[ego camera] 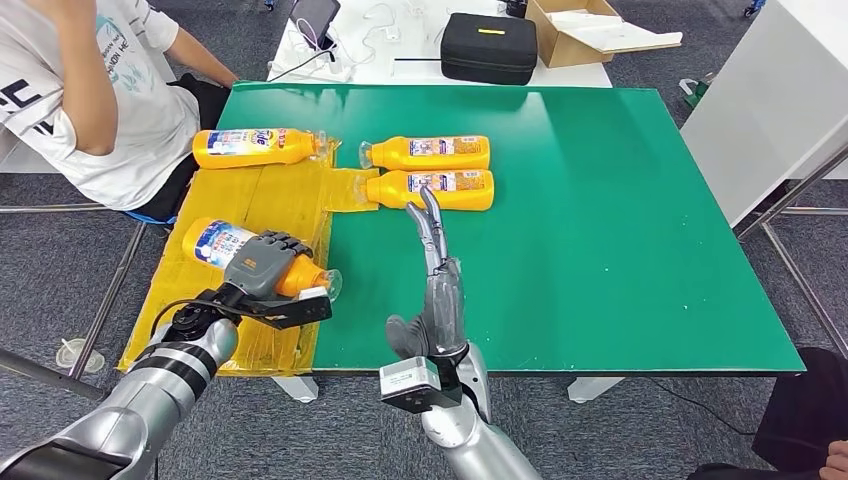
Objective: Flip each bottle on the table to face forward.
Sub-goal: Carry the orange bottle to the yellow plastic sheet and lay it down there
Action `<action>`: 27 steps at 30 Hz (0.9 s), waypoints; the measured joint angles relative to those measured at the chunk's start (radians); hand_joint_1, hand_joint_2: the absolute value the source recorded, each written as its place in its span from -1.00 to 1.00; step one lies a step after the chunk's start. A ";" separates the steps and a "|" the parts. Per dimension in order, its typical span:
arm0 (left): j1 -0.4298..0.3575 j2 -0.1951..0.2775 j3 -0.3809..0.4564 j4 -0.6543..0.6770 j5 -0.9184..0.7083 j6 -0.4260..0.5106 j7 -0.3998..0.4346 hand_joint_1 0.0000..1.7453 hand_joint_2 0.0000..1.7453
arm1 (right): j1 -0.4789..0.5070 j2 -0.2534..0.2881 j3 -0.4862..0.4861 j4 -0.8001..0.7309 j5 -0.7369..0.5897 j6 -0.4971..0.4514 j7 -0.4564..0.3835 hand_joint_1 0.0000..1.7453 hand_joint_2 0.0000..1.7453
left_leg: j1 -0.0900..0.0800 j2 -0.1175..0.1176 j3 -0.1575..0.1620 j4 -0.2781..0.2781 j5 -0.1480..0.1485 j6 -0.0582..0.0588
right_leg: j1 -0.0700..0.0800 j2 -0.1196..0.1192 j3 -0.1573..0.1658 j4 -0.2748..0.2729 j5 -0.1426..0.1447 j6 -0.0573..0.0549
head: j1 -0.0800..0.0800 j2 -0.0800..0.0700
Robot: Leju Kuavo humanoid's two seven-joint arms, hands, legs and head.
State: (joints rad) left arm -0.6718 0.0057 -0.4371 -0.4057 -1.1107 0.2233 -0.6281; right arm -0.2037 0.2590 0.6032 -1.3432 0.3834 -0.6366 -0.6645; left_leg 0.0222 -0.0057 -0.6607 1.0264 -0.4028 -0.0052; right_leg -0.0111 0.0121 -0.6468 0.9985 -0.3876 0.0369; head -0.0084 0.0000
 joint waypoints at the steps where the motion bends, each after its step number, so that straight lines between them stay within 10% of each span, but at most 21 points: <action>1: -0.001 0.002 0.000 0.002 0.000 -0.013 0.002 1.00 1.00 | 0.000 0.000 0.000 0.000 0.000 0.003 0.000 -1.00 -1.00 | 0.000 0.000 0.000 0.000 0.000 0.000 | 0.000 0.000 0.000 0.000 0.000 0.000 | 0.000 0.000; 12: -0.039 0.040 -0.015 0.039 0.064 -0.219 0.049 1.00 1.00 | -0.001 0.000 0.011 0.013 -0.004 0.046 0.000 -1.00 -1.00 | 0.000 0.000 0.000 0.000 0.000 0.000 | 0.000 0.000 0.000 0.000 0.000 0.000 | 0.000 0.000; 16: -0.053 0.046 -0.017 0.047 0.061 -0.259 0.076 1.00 1.00 | -0.001 0.001 0.019 0.023 -0.011 0.065 0.002 -1.00 1.00 | 0.000 0.000 0.000 0.000 0.000 0.000 | 0.000 0.000 0.000 0.000 0.000 0.000 | 0.000 0.000; 21: -0.067 0.048 -0.032 0.061 0.042 -0.292 0.114 1.00 1.00 | -0.002 0.001 0.022 0.041 -0.022 0.091 0.004 -1.00 1.00 | 0.000 0.000 0.001 0.000 0.000 0.000 | 0.000 0.000 0.001 0.000 0.000 0.000 | 0.000 0.000; 22: -0.069 0.048 -0.033 0.062 0.040 -0.297 0.121 0.79 1.00 | -0.003 0.001 0.022 0.044 -0.022 0.093 0.004 -1.00 1.00 | 0.000 0.000 0.001 0.000 0.000 0.000 | 0.000 0.000 0.001 0.000 0.000 0.000 | 0.000 0.000; 25: -0.074 0.048 -0.041 0.068 0.034 -0.313 0.144 -0.66 1.00 | -0.004 0.001 0.024 0.053 -0.024 0.098 0.004 -1.00 1.00 | 0.000 0.000 0.001 0.000 0.000 0.000 | 0.000 0.000 0.001 0.000 0.000 0.000 | 0.000 0.000; 27: -0.077 0.048 -0.045 0.072 0.043 -0.328 0.152 -1.00 1.00 | -0.005 0.001 0.025 0.059 -0.024 0.101 0.004 -1.00 1.00 | 0.000 0.000 0.002 0.000 0.000 0.000 | 0.000 0.000 0.001 0.000 0.000 0.000 | 0.000 0.000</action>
State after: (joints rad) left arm -0.7486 0.0535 -0.4819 -0.3342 -1.0677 -0.1050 -0.4758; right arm -0.2082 0.2604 0.6280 -1.2846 0.3590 -0.5360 -0.6607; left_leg 0.0223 -0.0060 -0.6591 1.0263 -0.4028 -0.0053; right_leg -0.0109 0.0121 -0.6453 0.9987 -0.3876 0.0369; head -0.0084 0.0001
